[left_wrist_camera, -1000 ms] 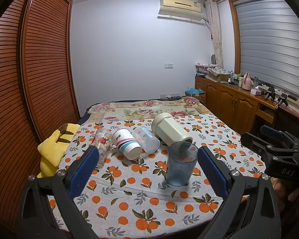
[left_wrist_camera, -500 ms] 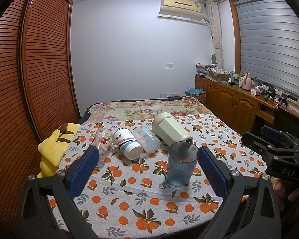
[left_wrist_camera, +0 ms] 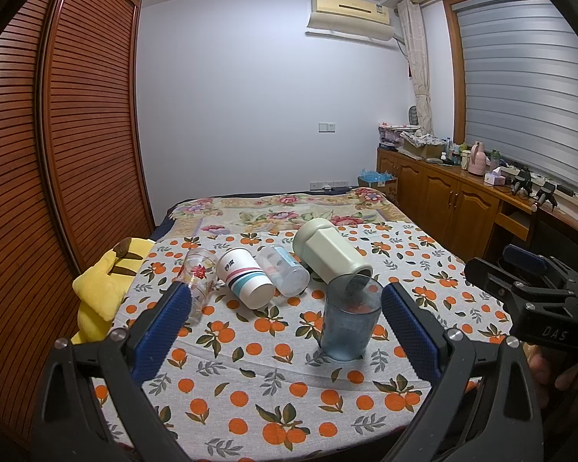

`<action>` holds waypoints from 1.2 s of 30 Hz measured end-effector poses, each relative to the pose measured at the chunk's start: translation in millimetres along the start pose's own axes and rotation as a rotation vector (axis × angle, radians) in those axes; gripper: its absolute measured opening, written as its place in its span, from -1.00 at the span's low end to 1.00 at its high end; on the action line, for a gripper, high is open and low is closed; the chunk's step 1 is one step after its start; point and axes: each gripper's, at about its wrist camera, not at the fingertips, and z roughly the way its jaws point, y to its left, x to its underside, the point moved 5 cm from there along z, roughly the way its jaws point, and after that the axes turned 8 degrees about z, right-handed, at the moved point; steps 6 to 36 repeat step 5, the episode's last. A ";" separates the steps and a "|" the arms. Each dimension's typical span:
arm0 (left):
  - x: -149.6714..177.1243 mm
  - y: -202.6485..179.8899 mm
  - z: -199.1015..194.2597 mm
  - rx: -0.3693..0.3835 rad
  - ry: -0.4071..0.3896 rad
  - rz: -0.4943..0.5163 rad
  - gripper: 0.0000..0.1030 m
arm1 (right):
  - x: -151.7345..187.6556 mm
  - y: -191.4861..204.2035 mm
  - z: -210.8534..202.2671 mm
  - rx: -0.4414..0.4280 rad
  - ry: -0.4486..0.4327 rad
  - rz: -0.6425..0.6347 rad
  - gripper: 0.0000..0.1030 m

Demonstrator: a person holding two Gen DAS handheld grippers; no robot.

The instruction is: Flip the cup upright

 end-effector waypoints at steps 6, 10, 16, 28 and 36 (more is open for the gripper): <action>0.2 0.0 0.1 -0.001 0.000 -0.001 0.94 | -0.3 -0.2 -0.2 0.000 0.000 0.001 1.00; 0.2 0.0 0.1 -0.001 0.000 -0.001 0.94 | -0.3 -0.2 -0.2 0.000 0.000 0.001 1.00; 0.2 0.0 0.1 -0.001 0.000 -0.001 0.94 | -0.3 -0.2 -0.2 0.000 0.000 0.001 1.00; 0.2 0.0 0.1 -0.001 0.000 -0.001 0.94 | -0.3 -0.2 -0.2 0.000 0.000 0.001 1.00; 0.2 0.0 0.1 -0.001 0.000 -0.001 0.94 | -0.3 -0.2 -0.2 0.000 0.000 0.001 1.00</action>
